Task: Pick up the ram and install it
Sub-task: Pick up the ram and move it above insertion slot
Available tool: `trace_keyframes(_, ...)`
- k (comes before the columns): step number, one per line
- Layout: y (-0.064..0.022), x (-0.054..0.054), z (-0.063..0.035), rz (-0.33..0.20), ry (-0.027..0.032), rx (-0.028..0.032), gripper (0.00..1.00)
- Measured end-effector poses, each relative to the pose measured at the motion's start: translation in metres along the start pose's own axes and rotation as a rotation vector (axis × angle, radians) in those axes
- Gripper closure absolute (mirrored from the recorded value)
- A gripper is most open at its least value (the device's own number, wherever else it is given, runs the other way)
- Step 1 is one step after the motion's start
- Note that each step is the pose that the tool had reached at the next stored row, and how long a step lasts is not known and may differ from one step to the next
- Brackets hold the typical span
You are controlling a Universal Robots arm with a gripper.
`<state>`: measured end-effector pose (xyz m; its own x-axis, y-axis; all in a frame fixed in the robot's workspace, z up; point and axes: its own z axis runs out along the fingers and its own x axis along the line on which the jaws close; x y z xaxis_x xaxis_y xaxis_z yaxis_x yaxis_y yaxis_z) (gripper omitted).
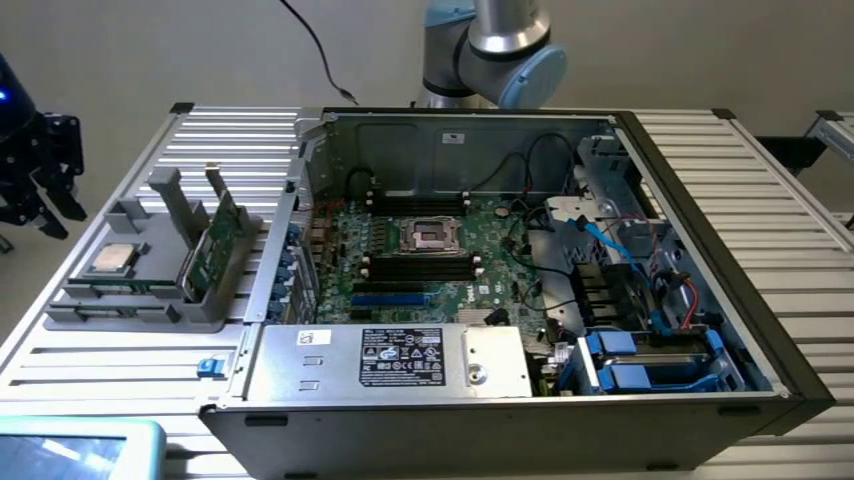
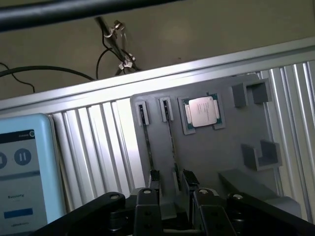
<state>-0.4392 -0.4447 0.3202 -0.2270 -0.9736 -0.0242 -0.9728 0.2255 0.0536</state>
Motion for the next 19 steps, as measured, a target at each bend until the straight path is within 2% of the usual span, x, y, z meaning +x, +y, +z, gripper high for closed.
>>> trace_keyframes(19, -0.0036, 0.02, 0.034, 0.032, -0.0017, 0.0008, 0.68)
